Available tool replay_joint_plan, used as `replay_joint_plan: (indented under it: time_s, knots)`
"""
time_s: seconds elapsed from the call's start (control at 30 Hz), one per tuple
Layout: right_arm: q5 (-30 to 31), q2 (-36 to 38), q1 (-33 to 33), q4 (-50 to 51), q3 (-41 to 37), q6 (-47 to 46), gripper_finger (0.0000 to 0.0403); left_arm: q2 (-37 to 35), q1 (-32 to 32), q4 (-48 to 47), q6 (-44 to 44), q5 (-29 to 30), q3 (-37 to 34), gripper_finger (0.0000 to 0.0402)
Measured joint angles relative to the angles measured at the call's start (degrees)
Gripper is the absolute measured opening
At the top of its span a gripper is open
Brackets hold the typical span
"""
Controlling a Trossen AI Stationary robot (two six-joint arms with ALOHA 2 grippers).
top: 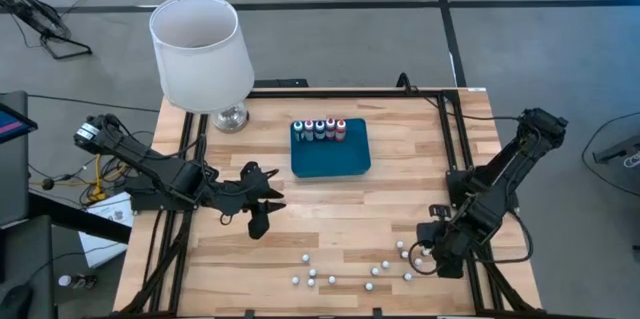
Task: Pick & Place food coloring
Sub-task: Put the small black food coloring bottle into the bin
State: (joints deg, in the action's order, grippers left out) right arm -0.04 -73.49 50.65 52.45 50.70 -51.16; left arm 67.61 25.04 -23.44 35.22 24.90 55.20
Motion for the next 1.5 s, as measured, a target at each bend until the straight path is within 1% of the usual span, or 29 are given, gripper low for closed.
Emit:
replay_joint_plan:
  time_s: [0.2,0.3,0.4,0.63,0.83,0.97,1.13,1.23,1.37,1.5]
  knots:
    - [0.3,-3.7,0.0,-0.9,0.0,2.4,0.0134,0.0,0.0,0.0,0.0,0.0,0.0,0.0114]
    - [0.4,-4.6,0.1,-1.6,0.0,3.2,0.0143,0.0,0.0,-0.1,0.5,0.0,0.0,0.0114]
    - [2.0,-4.6,0.6,-2.7,-0.5,3.0,0.0148,0.0,0.0,-0.2,0.6,0.0,0.0,0.0114]
    - [3.0,-4.6,1.2,-4.7,-2.3,0.6,0.0138,0.0,0.0,-0.2,0.8,-0.2,0.0,0.0114]
    - [3.1,-4.6,3.3,-5.3,-3.3,-0.9,0.0129,0.0,0.0,-0.2,0.9,-0.3,0.0,0.0114]
    - [5.0,-4.6,4.6,-5.1,-3.3,-2.2,0.0129,0.0,0.0,-0.2,0.8,-0.3,0.0,0.0114]
    - [7.3,-4.6,5.2,-4.1,-3.3,-3.9,0.0144,0.0,0.0,-0.2,0.7,-0.3,0.0,0.0114]
    - [7.7,-4.6,5.2,-4.0,-3.3,-3.9,0.0159,0.0,0.0,-0.2,0.7,-0.2,0.0,0.0114]
    - [7.7,-4.6,5.2,-4.5,-3.6,-3.9,0.0173,0.0,0.0,-0.2,0.8,-0.2,0.0,0.0114]
    - [5.8,-4.6,5.2,-7.5,-5.7,-4.3,0.0178,0.0,0.0,-0.2,1.1,-0.2,0.0,0.0114]
